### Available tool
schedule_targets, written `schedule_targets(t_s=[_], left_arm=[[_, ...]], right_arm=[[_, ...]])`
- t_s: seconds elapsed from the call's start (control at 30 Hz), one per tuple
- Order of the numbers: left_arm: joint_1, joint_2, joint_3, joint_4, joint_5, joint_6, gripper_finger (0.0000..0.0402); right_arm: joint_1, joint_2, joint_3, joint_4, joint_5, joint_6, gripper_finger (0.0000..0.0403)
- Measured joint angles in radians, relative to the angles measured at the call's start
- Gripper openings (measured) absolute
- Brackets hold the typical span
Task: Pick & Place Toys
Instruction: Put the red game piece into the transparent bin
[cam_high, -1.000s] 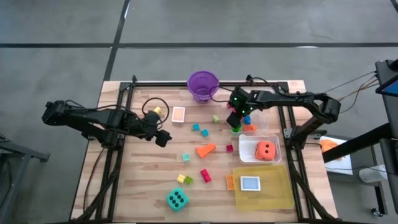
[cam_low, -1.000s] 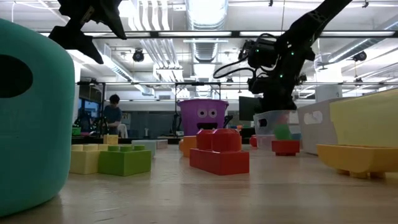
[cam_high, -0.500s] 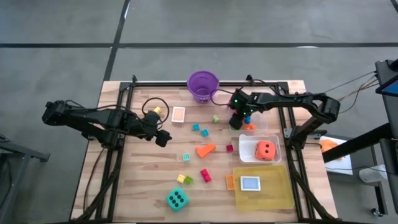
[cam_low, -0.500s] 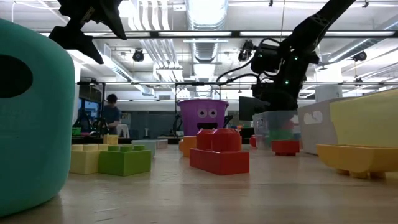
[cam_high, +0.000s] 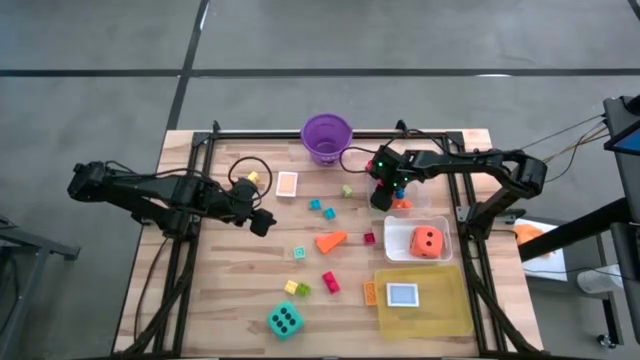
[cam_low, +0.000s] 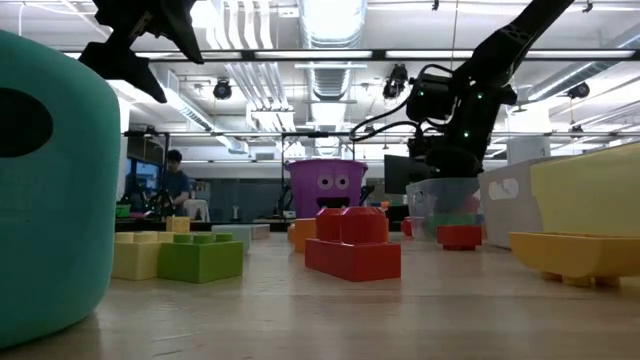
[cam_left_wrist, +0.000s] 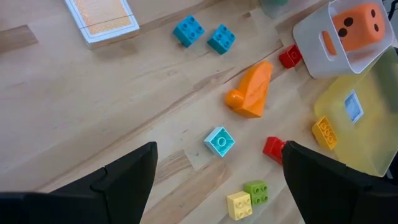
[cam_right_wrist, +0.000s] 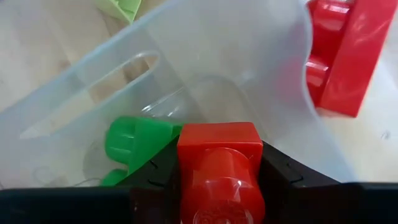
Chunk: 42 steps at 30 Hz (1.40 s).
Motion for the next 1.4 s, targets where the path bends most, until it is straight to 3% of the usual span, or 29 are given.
schedule_targets(t_s=[1.07, 1.13, 1.3, 1.4], left_arm=[[0.0, 0.0, 0.0, 0.001, 0.0, -0.007, 0.0332], [0.0, 0.0, 0.0, 0.001, 0.0, -0.007, 0.0332], [0.0, 0.0, 0.0, 0.002, 0.0, -0.007, 0.0332], [0.0, 0.0, 0.0, 0.002, 0.0, -0.006, 0.0332]], right_arm=[[0.0, 0.068, 0.001, -0.006, -0.027, 0.103, 0.0125], [0.0, 0.068, 0.001, -0.006, -0.027, 0.106, 0.014], [0.0, 0.069, 0.008, -0.019, -0.021, 0.122, 0.0229], [0.0, 0.069, 0.019, -0.037, -0.014, 0.121, 0.0262]])
